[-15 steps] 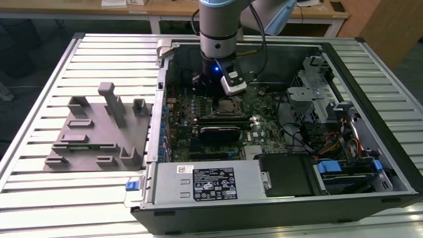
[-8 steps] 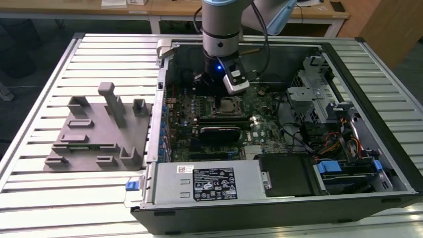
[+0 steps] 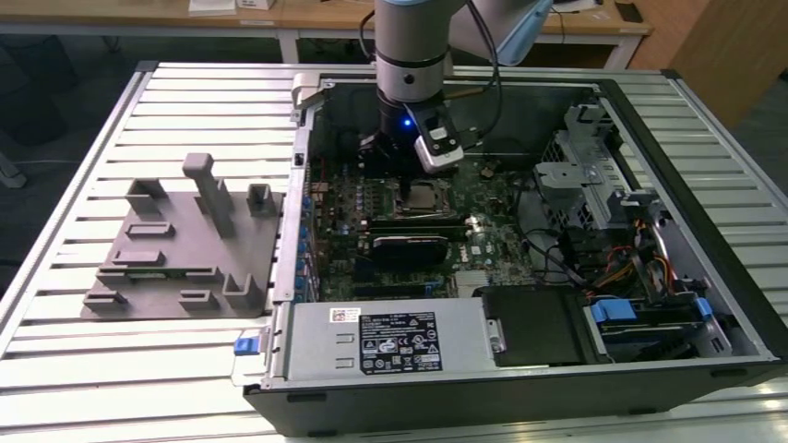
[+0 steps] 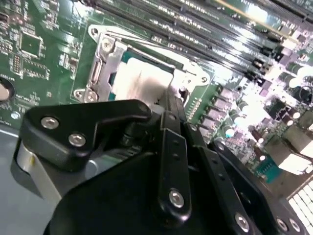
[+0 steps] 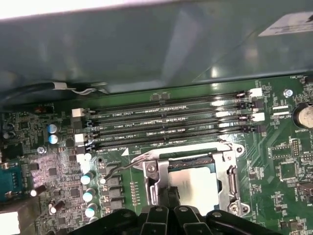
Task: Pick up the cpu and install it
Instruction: 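Close the cpu cover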
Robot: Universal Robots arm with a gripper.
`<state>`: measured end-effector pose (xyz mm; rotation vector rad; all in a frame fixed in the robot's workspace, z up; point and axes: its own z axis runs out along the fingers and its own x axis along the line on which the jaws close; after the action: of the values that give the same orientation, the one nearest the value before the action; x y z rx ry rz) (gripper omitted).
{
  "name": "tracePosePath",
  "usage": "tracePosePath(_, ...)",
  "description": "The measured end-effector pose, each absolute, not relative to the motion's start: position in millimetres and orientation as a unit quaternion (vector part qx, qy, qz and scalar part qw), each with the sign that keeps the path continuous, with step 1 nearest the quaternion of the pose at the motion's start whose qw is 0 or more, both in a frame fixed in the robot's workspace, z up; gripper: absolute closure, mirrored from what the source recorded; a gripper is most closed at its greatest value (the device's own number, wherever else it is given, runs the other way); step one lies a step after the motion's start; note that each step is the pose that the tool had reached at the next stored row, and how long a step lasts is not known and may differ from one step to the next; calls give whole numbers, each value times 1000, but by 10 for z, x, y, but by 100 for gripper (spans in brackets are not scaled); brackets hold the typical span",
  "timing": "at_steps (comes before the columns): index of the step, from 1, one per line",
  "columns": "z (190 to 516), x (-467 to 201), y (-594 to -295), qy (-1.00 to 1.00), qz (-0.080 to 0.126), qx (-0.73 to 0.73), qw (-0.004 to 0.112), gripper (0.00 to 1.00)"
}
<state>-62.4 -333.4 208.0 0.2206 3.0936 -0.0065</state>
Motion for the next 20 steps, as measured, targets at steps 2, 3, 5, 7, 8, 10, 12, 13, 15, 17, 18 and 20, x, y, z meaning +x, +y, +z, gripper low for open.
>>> tracePosePath(2, 2074, -651, -3334, 997, -2, 71, 20, 89)
tracePosePath(3, 2069, -664, -3334, 997, -2, 71, 20, 89)
tracePosePath(5, 2057, -681, -3334, 997, -2, 71, 20, 89)
tracePosePath(7, 2044, -688, -3334, 997, -2, 71, 20, 89)
tracePosePath(8, 2038, -690, -3334, 997, -2, 71, 20, 89)
tracePosePath(10, 2023, -696, -3334, 997, -2, 71, 20, 89)
tracePosePath(12, 2011, -703, -3335, 997, -2, 71, 20, 89)
tracePosePath(13, 2006, -703, -3335, 997, -3, 71, 20, 89)
tracePosePath(15, 2004, -702, -3335, 997, -4, 71, 20, 89)
tracePosePath(17, 2002, -688, -3334, 997, -4, 71, 20, 89)
tracePosePath(18, 2003, -674, -3334, 997, -4, 71, 20, 89)
tracePosePath(20, 2003, -641, -3335, 997, -4, 71, 20, 89)
